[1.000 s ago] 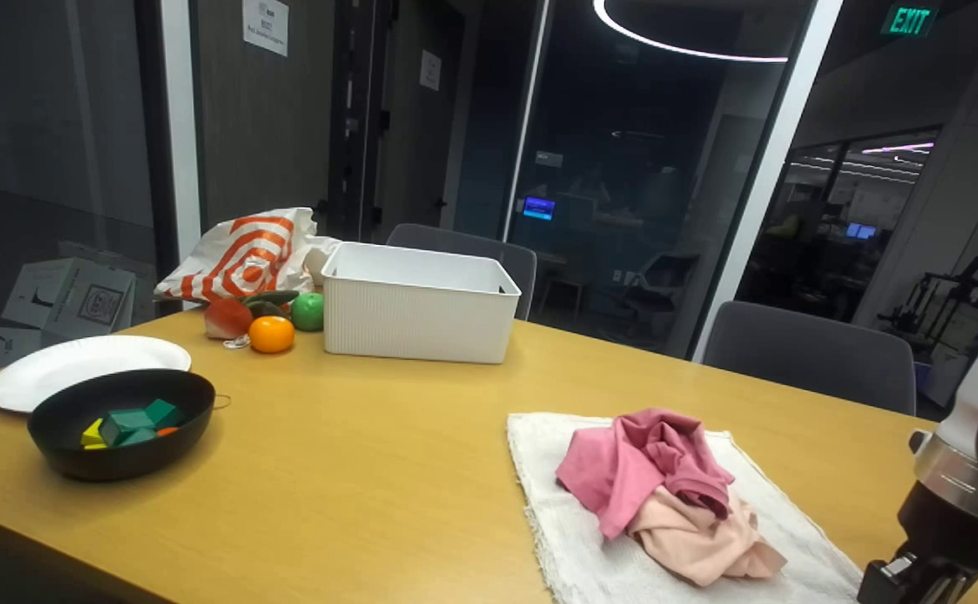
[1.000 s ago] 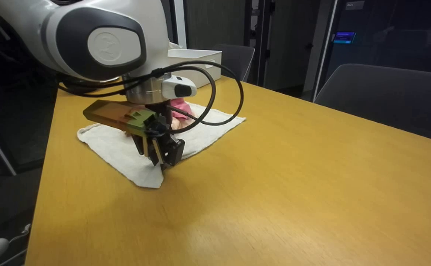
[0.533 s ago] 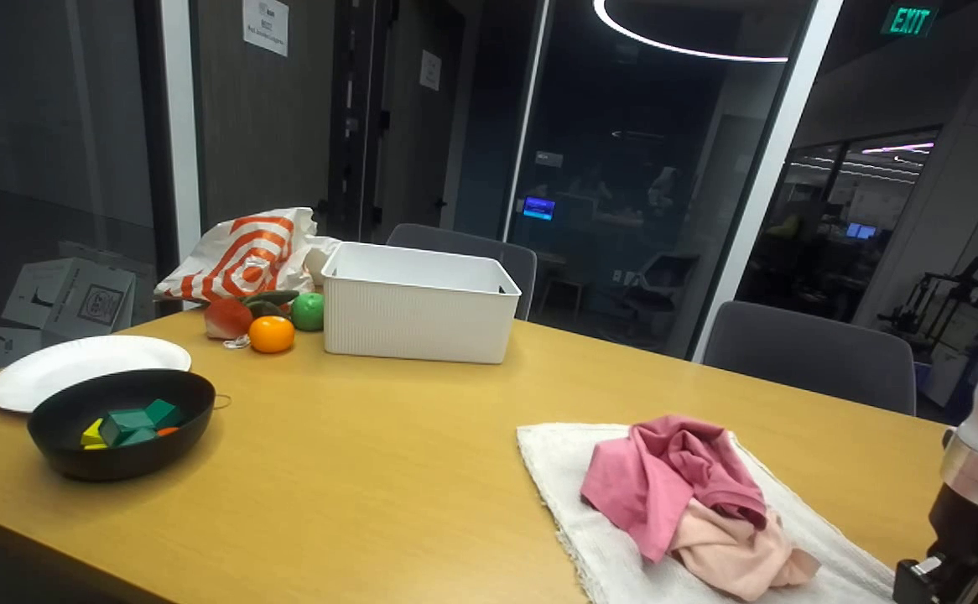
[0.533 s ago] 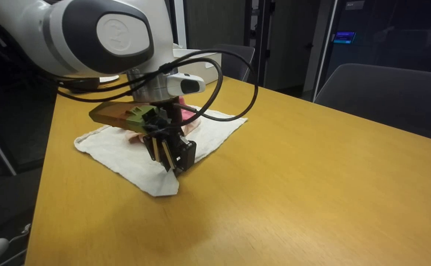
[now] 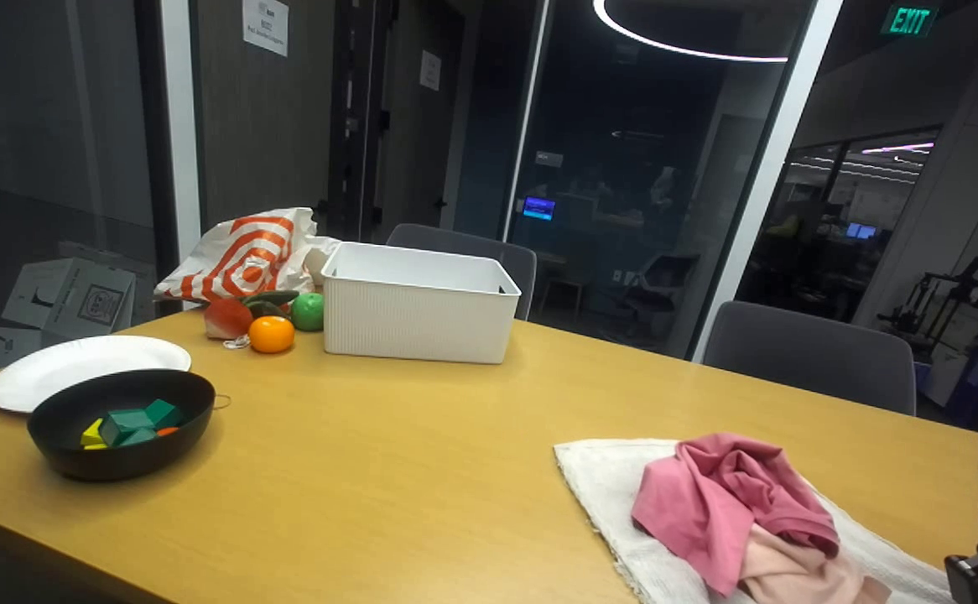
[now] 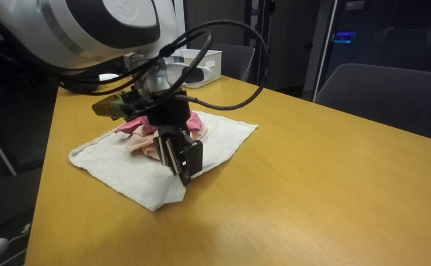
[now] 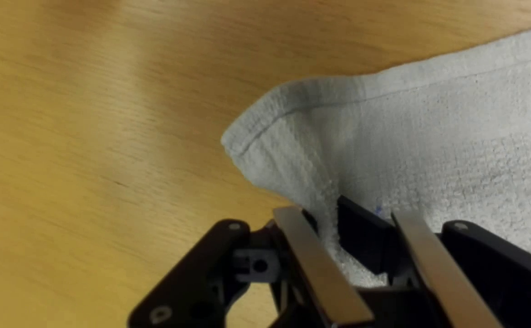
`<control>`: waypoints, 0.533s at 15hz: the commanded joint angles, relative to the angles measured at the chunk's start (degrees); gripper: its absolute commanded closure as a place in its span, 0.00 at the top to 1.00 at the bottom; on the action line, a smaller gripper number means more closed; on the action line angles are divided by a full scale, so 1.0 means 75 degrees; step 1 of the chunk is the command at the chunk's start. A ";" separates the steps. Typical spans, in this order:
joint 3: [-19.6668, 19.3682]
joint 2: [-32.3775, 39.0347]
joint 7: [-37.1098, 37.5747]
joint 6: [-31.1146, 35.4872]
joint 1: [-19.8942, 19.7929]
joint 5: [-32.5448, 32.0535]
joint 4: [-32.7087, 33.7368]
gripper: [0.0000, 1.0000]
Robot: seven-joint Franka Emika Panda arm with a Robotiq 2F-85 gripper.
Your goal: Put the colored cloths on the white cloth then fold it
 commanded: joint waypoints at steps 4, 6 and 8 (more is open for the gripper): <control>0.0656 -0.0920 0.1628 -0.0684 -0.0179 -0.1056 0.0711 0.03; 0.0857 -0.1132 0.1970 -0.0757 -0.0137 -0.1211 0.0970 0.03; 0.0993 -0.1230 0.2136 -0.0762 -0.0016 -0.1037 0.1227 0.03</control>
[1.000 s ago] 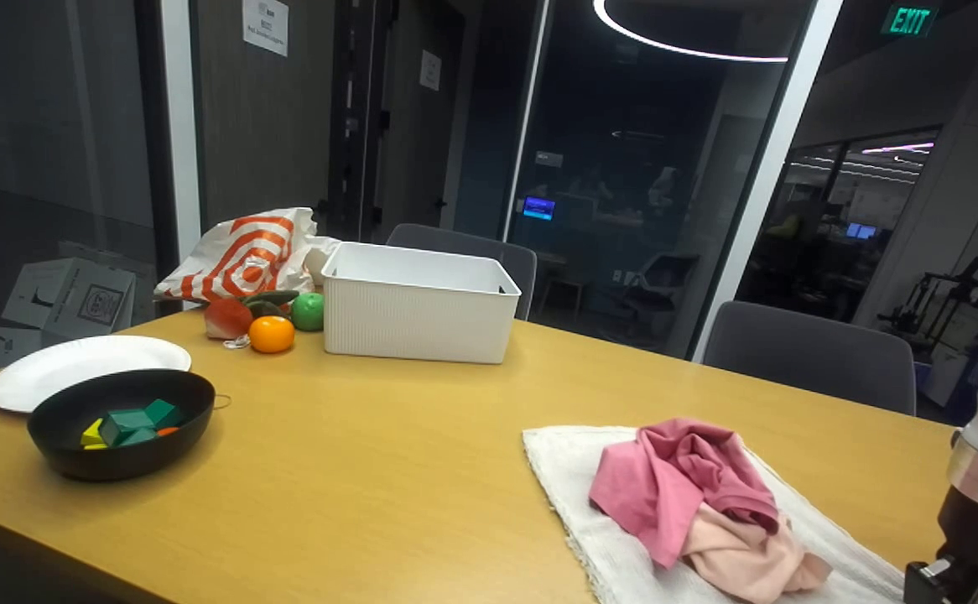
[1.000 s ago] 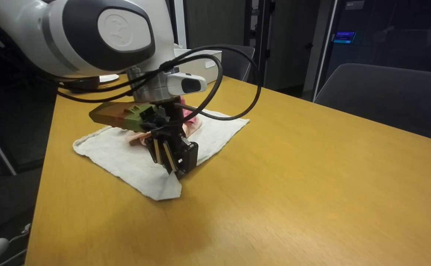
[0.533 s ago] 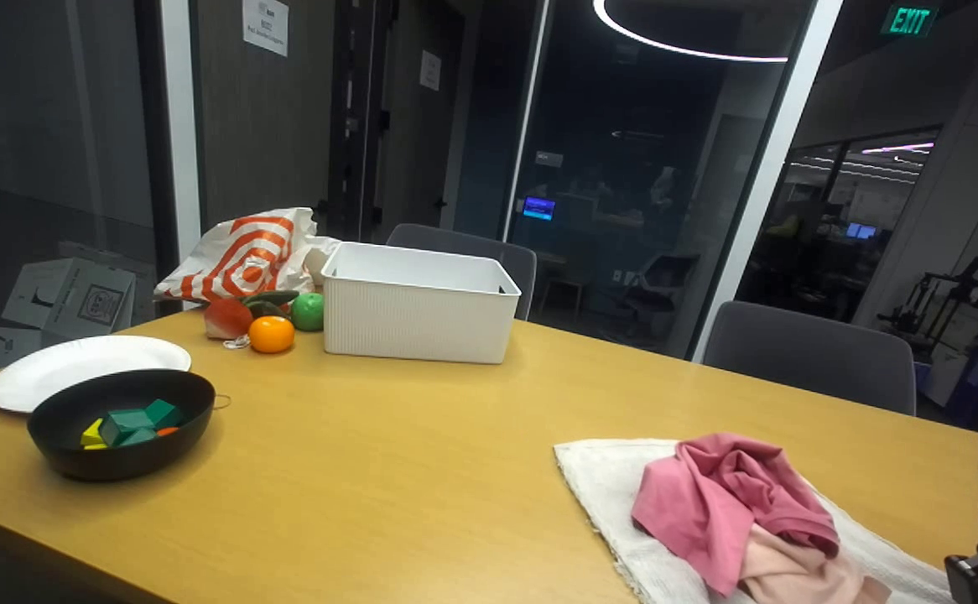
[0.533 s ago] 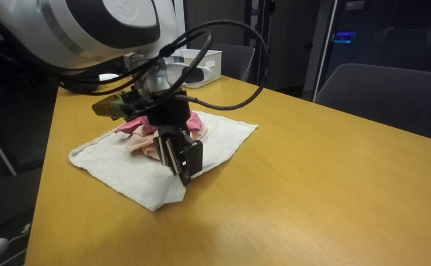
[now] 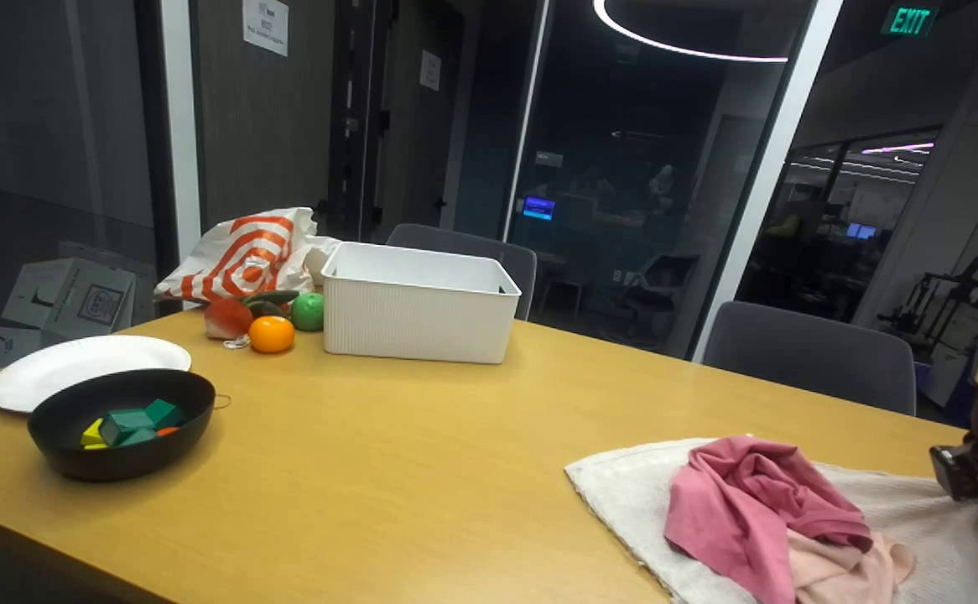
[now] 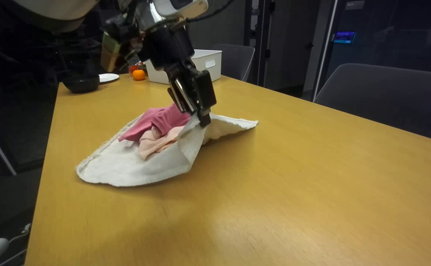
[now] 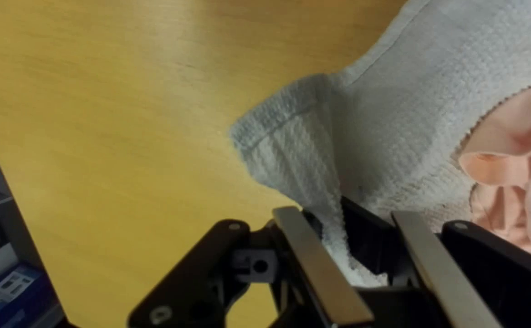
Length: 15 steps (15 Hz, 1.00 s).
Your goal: Put the colored cloths on the white cloth then fold it
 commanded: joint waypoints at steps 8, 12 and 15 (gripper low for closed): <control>0.0559 -0.0235 -0.0035 0.1037 0.0953 0.1388 0.0948 0.03; 0.0915 0.0170 -0.0357 0.1935 0.1413 0.1836 0.1163 0.03; 0.1083 0.0786 -0.0916 0.2486 0.1792 0.2265 0.1347 0.03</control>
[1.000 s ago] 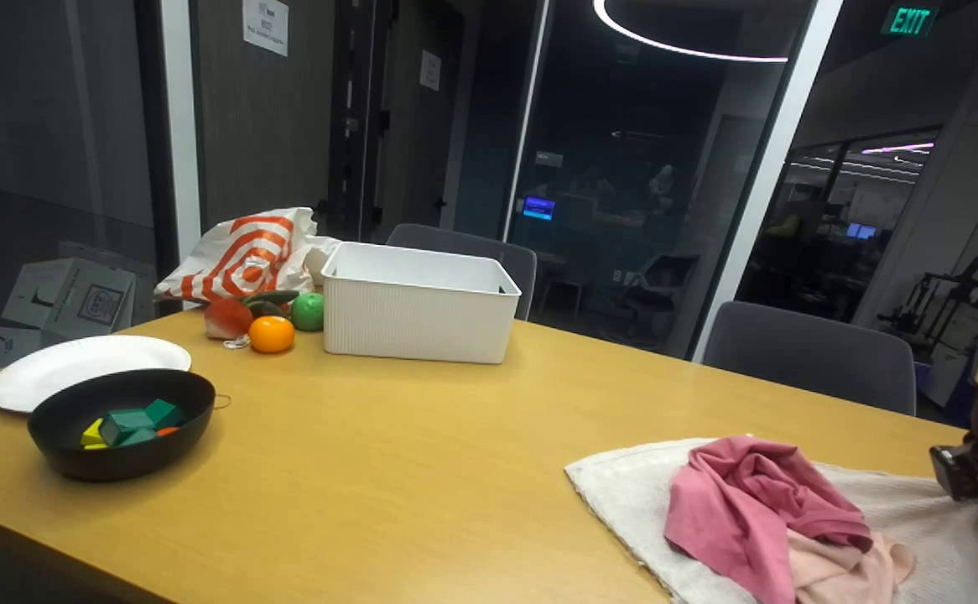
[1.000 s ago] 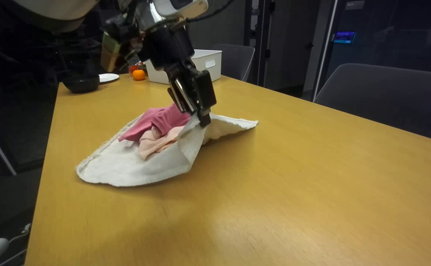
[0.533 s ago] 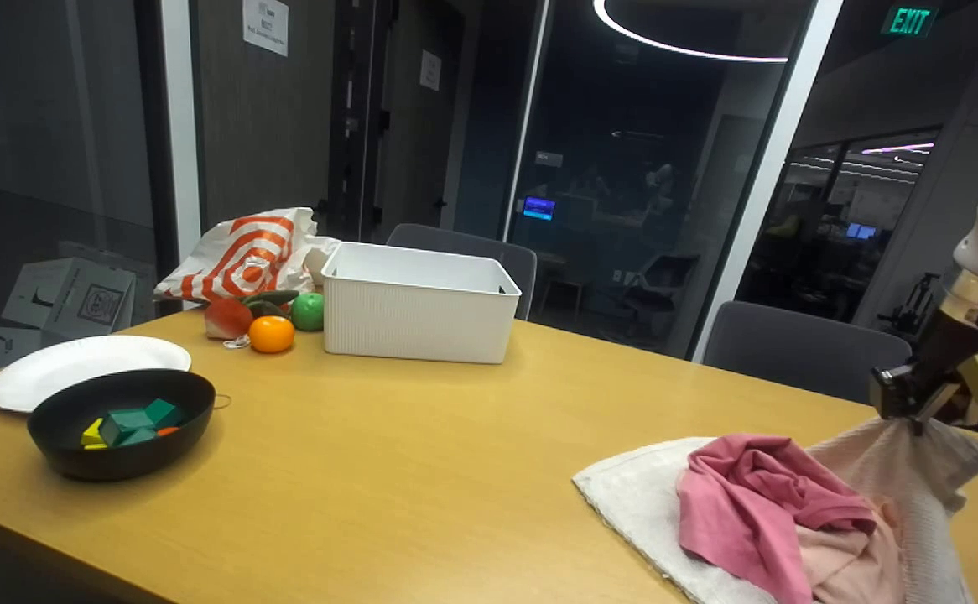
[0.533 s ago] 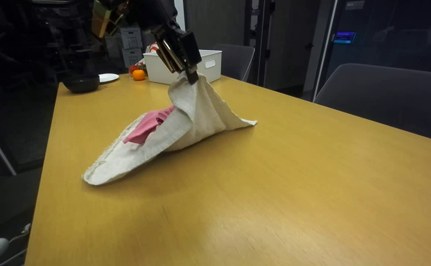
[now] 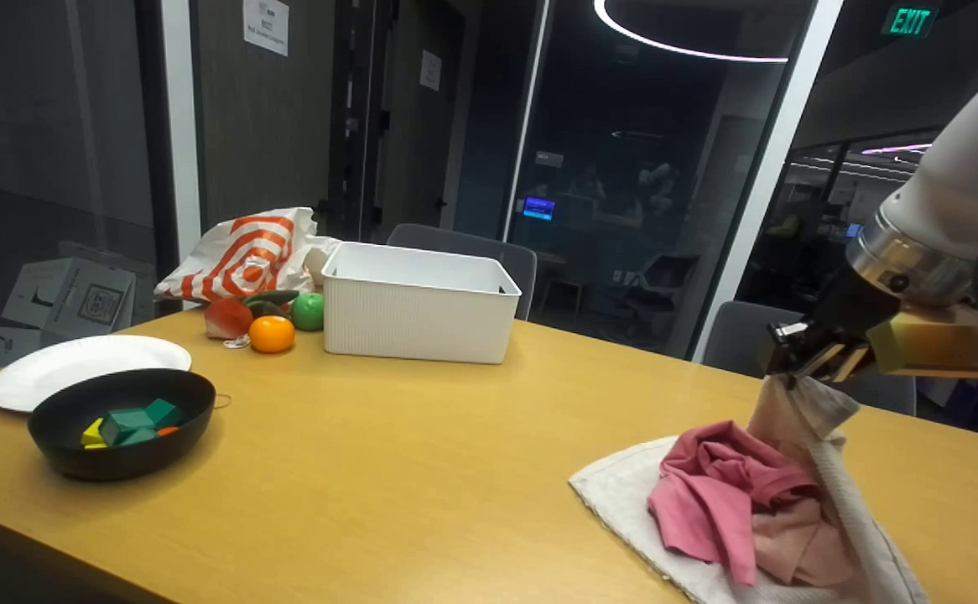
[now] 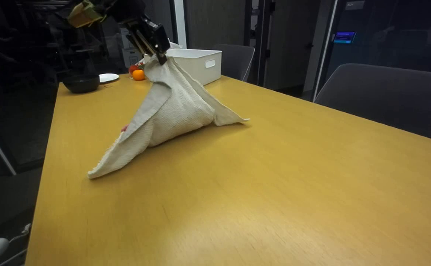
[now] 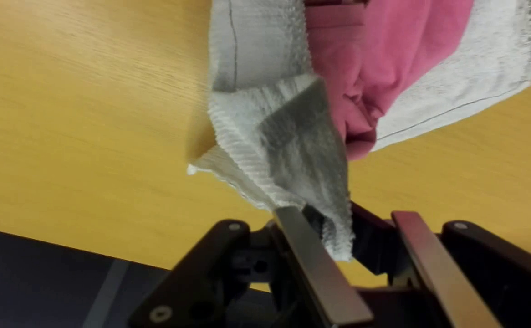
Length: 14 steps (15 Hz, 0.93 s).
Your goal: Put the colored cloths on the white cloth then fold it
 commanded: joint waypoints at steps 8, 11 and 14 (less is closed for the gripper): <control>0.0003 0.3285 -0.3300 0.1383 0.1393 0.3180 0.1235 0.03; 0.0086 0.4142 -0.3817 0.1205 0.1339 0.3699 0.1790 0.03; -0.0080 0.4655 -0.3609 0.1408 0.1275 0.3283 0.1982 0.03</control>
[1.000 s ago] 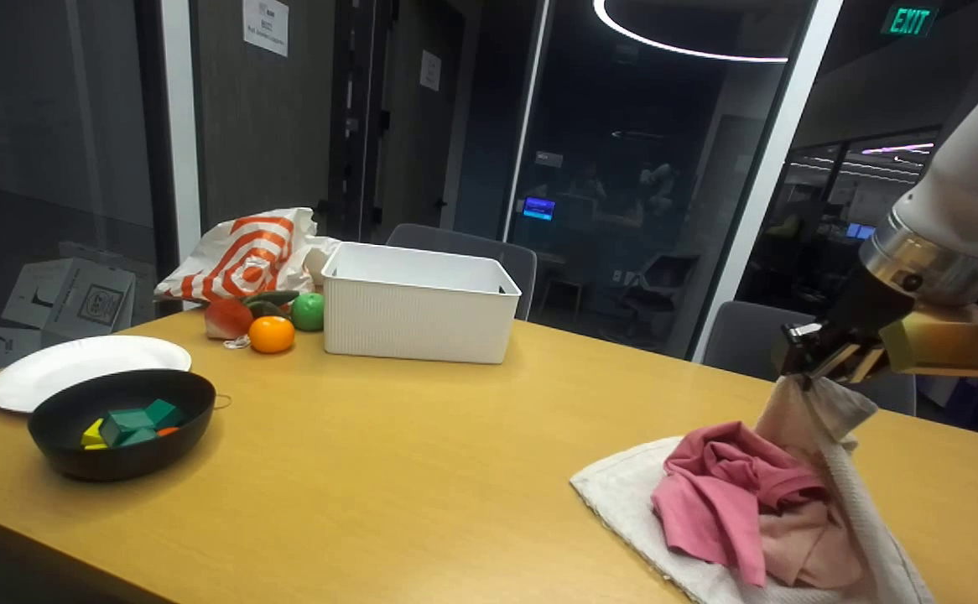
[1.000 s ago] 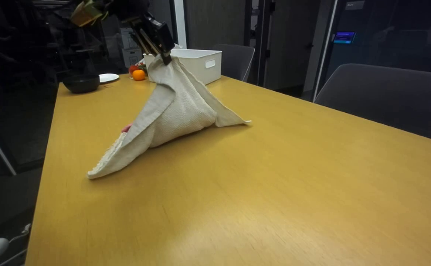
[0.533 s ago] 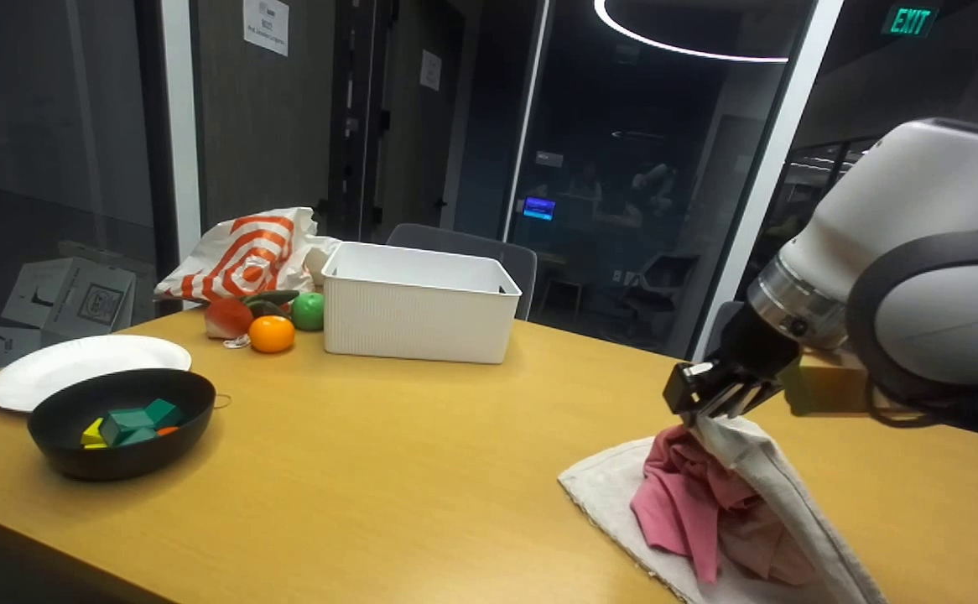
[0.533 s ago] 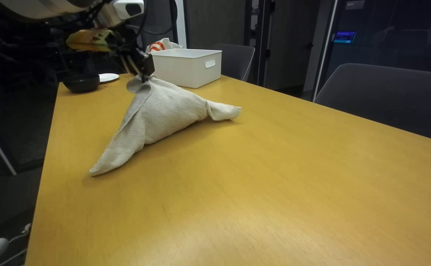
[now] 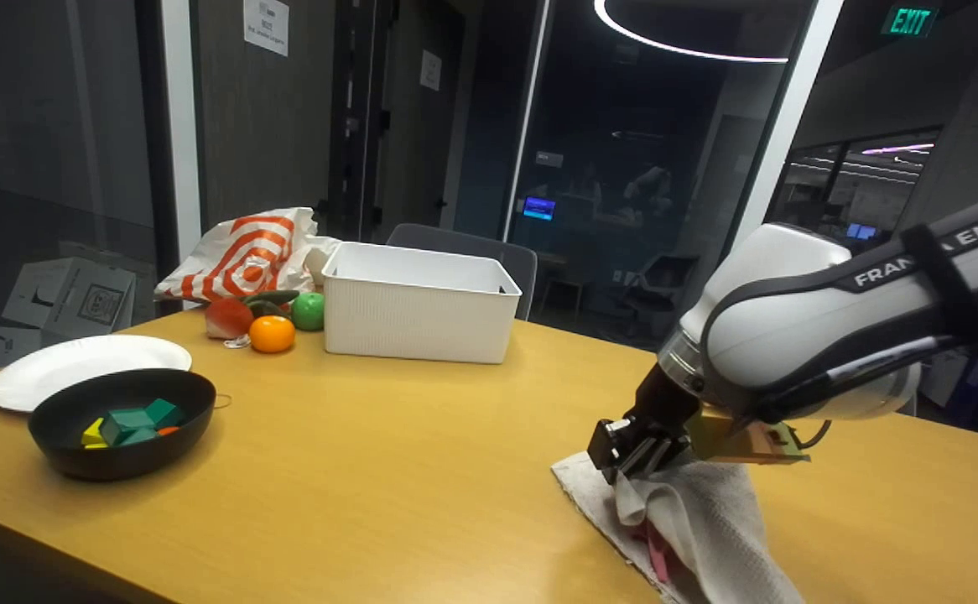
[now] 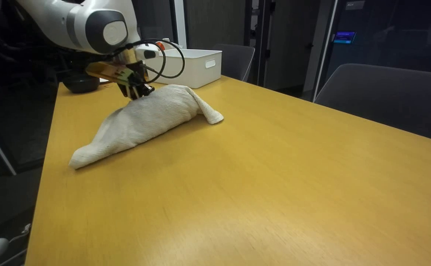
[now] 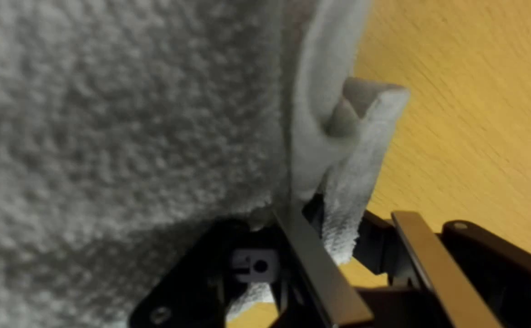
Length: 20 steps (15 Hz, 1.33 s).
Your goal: Put the colored cloths on the white cloth then fold it
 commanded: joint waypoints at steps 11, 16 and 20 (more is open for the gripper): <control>-0.0684 0.0770 0.0127 -0.0340 -0.0211 -0.0939 0.0443 0.66; -0.1021 0.0692 0.0520 -0.0986 -0.0312 -0.1123 0.0229 1.00; -0.1161 0.0355 0.0689 -0.1364 -0.0467 -0.1028 0.0108 1.00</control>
